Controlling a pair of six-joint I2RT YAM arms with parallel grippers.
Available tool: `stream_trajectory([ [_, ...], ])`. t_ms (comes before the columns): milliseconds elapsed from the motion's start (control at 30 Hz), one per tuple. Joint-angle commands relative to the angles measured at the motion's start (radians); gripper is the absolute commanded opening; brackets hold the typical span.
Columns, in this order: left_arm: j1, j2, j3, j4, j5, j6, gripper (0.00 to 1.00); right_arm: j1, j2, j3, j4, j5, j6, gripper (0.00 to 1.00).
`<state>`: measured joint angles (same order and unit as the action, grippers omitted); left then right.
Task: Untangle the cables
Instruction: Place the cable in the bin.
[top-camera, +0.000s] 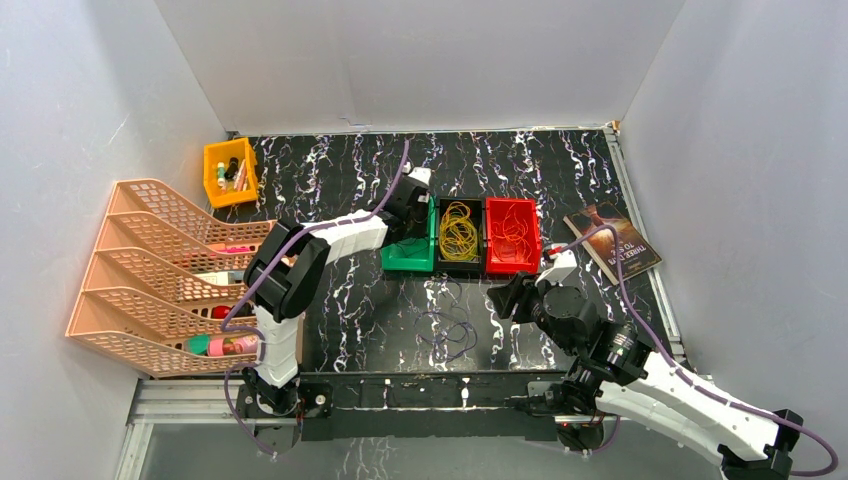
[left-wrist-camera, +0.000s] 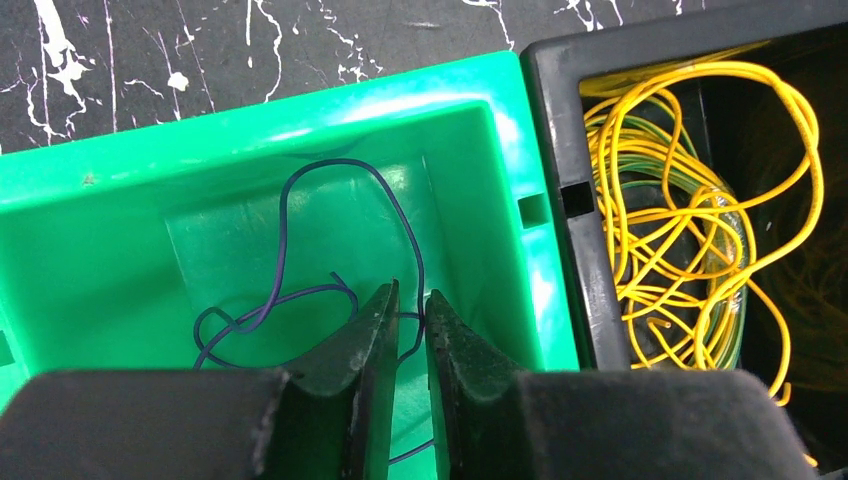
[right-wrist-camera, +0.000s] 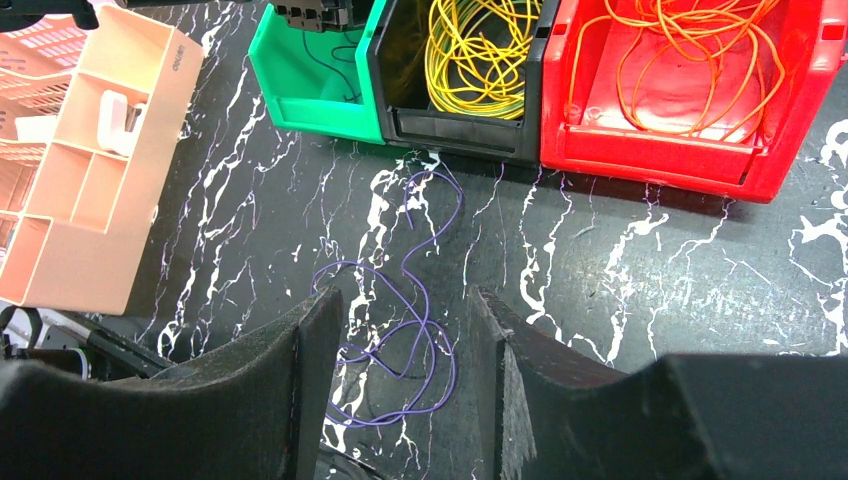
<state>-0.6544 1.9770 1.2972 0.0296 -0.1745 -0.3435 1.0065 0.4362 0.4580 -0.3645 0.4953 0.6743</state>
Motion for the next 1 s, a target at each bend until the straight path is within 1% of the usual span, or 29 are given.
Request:
stream_trajectory([
  [0, 0.006, -0.01, 0.038, 0.004, 0.003, 0.014, 0.18, 0.003, -0.002, 0.022, 0.039, 0.017, -0.004, 0.58],
  [133, 0.006, -0.013, 0.046, -0.001, 0.005, 0.019, 0.24, 0.002, 0.003, 0.022, 0.044, 0.015, -0.005, 0.58],
  [300, 0.006, -0.025, 0.051, -0.008, 0.007, 0.022, 0.34, 0.003, 0.001, 0.017, 0.047, 0.017, -0.002, 0.58],
  [733, 0.005, -0.115, 0.044, -0.026, -0.03, 0.031, 0.44, 0.002, 0.033, 0.019, 0.071, 0.003, -0.007, 0.58],
  [833, 0.006, -0.136, 0.045, -0.031, -0.042, 0.038, 0.47, 0.003, 0.032, 0.018, 0.074, 0.002, -0.004, 0.58],
  [967, 0.006, -0.157, 0.041, -0.04, -0.068, 0.056, 0.49, 0.002, 0.033, 0.017, 0.077, -0.002, -0.004, 0.58],
])
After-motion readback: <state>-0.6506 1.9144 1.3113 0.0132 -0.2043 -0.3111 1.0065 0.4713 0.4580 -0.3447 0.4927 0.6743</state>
